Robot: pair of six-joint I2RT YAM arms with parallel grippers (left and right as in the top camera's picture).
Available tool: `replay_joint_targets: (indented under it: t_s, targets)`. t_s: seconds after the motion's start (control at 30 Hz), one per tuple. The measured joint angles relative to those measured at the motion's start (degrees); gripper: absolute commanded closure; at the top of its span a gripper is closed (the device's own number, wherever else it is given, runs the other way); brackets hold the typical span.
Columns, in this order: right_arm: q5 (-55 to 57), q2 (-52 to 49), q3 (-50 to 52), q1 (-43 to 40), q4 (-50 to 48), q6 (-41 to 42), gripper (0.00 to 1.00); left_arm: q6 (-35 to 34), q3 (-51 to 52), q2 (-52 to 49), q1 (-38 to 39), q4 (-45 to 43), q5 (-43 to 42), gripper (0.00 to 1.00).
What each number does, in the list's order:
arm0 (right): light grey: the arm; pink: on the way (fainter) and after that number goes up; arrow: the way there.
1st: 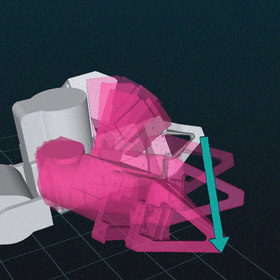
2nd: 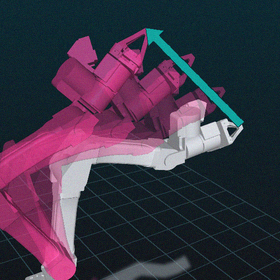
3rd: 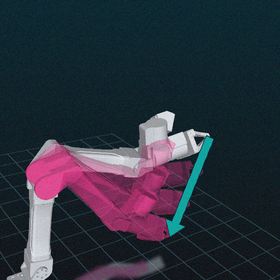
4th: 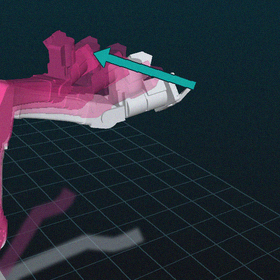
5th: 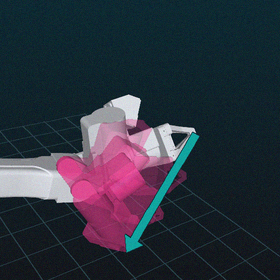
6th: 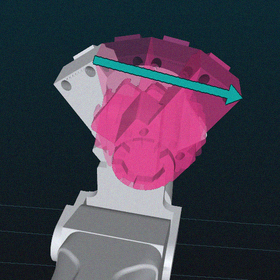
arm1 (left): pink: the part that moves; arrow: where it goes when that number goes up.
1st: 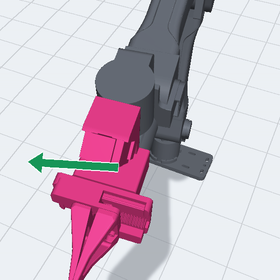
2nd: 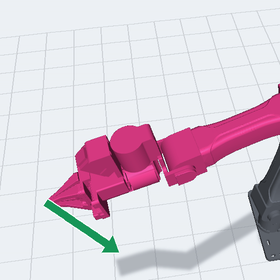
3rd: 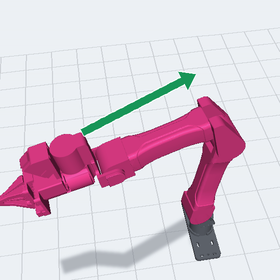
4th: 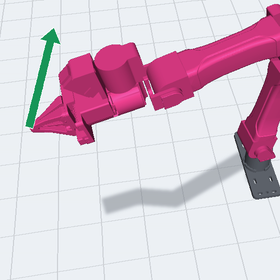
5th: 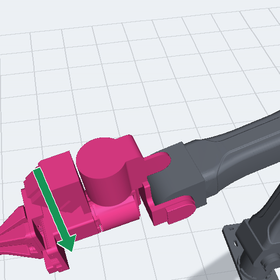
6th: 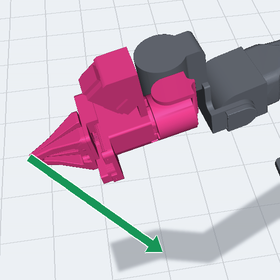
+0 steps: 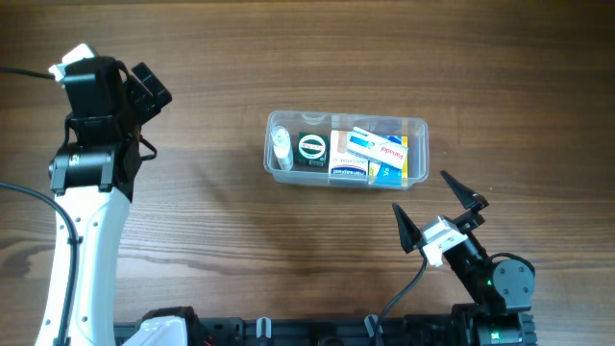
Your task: Pack container
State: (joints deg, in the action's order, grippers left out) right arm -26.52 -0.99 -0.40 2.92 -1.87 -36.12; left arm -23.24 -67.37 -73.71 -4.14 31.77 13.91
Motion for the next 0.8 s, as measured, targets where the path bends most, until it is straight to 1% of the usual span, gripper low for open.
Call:
replay_joint_targets:
  t_s: [0.3, 0.4, 0.6, 0.8]
  targets:
    - [0.00, 0.00, 0.00, 0.00, 0.00, 0.00, 0.00, 0.00, 0.00, 0.13, 0.00, 0.28, 0.00, 0.00]
    - [0.00, 0.00, 0.00, 0.00, 0.00, 0.00, 0.00, 0.02, 0.00, 1.88, 0.00, 0.42, 0.00, 0.00]
    - [0.02, 0.00, 0.00, 0.00, 0.00, 0.00, 0.00, 0.00, 0.00, 12.24, 0.00, 0.39, 0.00, 0.00]
    - [0.02, 0.00, 0.00, 0.00, 0.00, 0.00, 0.00, 0.00, -0.07, 25.94, 0.00, 0.39, 0.00, 0.00]
